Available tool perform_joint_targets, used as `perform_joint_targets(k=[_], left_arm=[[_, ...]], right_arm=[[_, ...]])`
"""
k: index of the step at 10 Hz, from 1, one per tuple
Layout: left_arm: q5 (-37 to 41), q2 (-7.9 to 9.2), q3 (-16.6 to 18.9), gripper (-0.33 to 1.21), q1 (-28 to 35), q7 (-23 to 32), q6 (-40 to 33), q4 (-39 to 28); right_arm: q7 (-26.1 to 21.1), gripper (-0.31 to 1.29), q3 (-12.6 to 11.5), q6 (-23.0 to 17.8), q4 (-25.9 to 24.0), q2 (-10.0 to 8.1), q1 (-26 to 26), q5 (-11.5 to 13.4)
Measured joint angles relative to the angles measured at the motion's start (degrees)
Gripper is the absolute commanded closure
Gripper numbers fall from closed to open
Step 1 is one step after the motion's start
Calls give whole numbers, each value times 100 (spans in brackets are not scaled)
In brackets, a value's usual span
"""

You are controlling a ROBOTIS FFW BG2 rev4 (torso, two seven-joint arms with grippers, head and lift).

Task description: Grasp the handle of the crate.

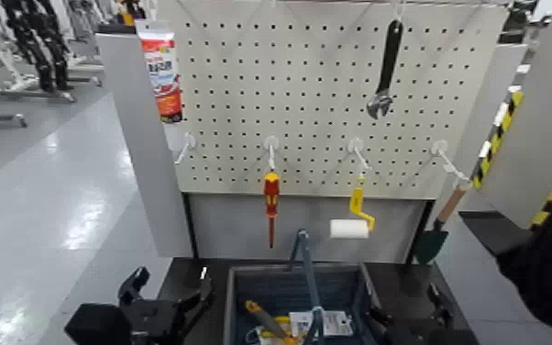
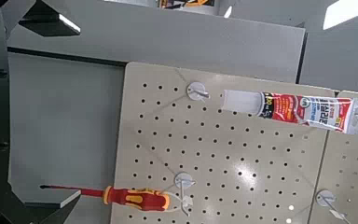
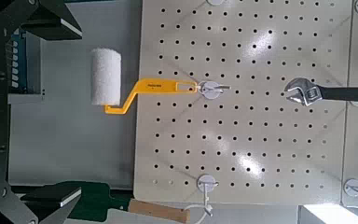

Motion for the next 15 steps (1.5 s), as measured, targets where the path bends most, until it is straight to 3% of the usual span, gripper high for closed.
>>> perform_joint_targets(k=[6,9,15], left_arm=[[519,-23,81,10,-215,-618,639,16],[1628,-47,269,10,-745,-1525,1899,-4],[4374,27,-75,10,-1836,-1993,3489,882]], right_arm=[[-25,13,19,22,-4,-9,-4,-13],[-16,13,43,22,22,-18,-14,-52],[-16,13,69,-18,69,-17,-30,-97]])
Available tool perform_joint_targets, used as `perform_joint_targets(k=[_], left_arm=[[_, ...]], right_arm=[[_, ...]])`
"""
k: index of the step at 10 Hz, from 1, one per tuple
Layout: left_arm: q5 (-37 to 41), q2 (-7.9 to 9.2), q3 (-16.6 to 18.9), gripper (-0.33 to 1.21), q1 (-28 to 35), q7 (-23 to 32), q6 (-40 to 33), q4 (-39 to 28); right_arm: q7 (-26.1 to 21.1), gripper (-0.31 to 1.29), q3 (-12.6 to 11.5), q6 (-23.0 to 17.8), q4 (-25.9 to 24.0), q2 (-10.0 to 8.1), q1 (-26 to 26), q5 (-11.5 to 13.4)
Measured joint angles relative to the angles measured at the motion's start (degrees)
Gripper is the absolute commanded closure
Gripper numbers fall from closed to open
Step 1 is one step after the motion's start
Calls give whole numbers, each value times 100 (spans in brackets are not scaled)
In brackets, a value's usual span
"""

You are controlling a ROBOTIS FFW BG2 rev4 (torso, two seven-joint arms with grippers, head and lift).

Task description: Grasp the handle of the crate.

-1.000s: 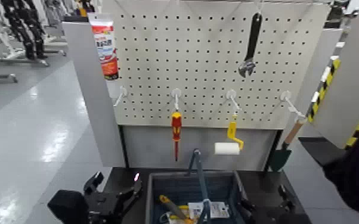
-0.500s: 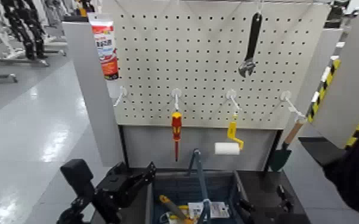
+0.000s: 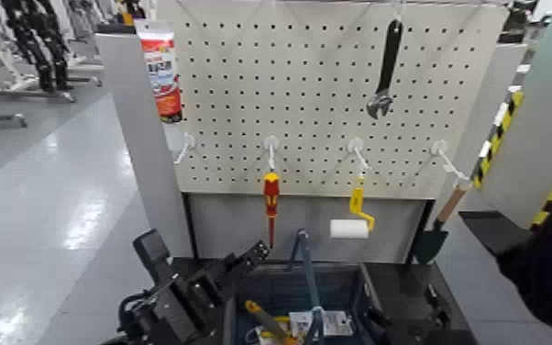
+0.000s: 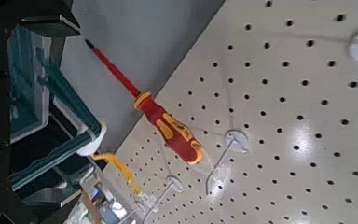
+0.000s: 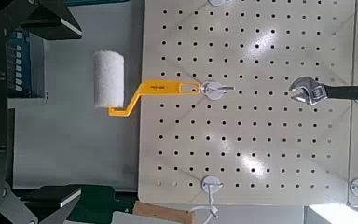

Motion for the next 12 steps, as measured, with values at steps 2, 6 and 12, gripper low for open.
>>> perform_joint_targets(k=[2,6,12], left_arm=[[972,33,-236,10,-341,-75,437,432],[2213,-20,-672,10,-1054,-346,1099,1377],[3863,19,-1323,12,-1975,-196,2165,2524]], right_arm=[[0,13,8,-14,14,0,-11,-9],[-1,13,38,-26,47,0,-35,-32],[0,13,74,-84,94,9,-76,-75]])
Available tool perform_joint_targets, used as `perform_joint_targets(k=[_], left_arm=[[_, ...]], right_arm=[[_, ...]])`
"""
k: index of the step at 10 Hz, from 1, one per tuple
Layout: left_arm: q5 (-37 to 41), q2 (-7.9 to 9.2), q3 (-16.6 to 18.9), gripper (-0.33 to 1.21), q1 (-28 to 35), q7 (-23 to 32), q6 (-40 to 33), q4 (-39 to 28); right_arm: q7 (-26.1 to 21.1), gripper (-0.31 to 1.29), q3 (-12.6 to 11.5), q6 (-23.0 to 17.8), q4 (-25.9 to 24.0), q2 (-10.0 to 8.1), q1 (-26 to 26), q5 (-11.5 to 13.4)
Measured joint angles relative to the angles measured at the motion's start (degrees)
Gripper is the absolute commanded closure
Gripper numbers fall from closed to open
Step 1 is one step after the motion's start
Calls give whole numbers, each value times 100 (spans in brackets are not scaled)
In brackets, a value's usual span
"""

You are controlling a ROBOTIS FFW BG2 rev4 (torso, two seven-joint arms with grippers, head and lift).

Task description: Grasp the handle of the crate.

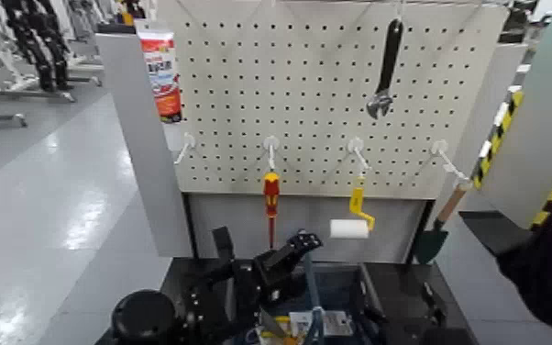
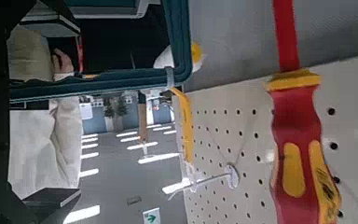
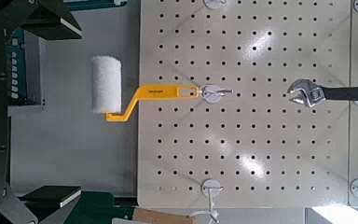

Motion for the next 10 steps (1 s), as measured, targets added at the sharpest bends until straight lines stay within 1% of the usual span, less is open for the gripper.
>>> perform_joint_targets(k=[1,2,3,5,6,8,10], left_arm=[[180,0,-54,18,-67,53,134,103],[279,0,-70,36,-90,116,221,143],[365,-4,-79,74,-94,163,284,177],[526,-9,-80,96,-93,195,358,245],[563,-9,-74,111,-78,195,359,263],[594,-10,-94,111,-42,212,356,275],[611,-29,-146,116,8,212,355,277]], right_arm=[[-1,13,5,-6,4,0,-6,-4],[-1,13,7,-11,6,0,-8,-5],[0,13,7,-17,12,0,-8,-5],[-2,13,7,-31,14,0,-8,-5],[0,13,7,-40,14,0,-8,-6],[-7,13,6,-70,14,-7,-8,-6],[-10,13,-1,-102,21,-9,-2,-6]])
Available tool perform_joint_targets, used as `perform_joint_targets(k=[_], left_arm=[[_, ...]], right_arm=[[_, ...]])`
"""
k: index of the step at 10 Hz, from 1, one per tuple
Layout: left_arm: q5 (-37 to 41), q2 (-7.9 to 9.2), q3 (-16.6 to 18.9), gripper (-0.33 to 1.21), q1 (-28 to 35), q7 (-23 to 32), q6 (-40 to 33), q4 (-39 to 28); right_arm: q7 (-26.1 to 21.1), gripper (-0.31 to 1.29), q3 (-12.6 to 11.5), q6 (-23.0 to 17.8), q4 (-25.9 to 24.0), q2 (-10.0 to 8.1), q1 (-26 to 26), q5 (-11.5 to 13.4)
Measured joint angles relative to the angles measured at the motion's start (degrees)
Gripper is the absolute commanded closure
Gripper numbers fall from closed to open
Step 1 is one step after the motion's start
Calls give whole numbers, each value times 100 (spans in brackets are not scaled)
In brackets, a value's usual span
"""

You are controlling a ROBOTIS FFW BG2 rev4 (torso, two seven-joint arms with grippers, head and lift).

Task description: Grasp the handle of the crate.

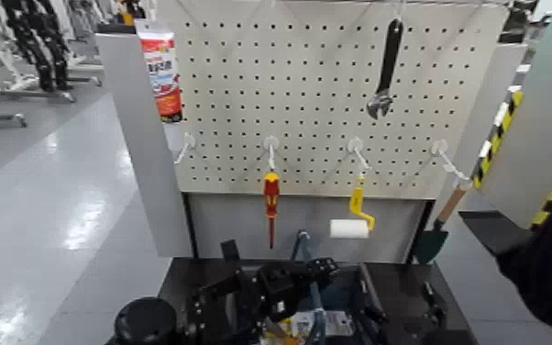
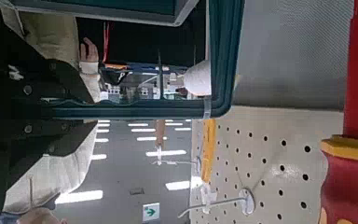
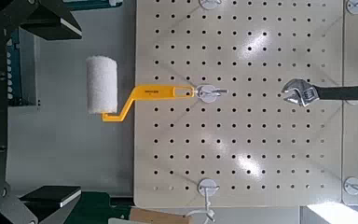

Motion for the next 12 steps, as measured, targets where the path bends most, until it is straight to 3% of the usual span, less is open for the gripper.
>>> perform_joint_targets(k=[7,12], left_arm=[[115,54,-5,117,314,24,5,-380],[230,189,487,117,1059,582,70,-1543]], right_arm=[[-30,13,-30,-14,1,0,20,9],[-4,13,-48,-29,-10,8,38,9]])
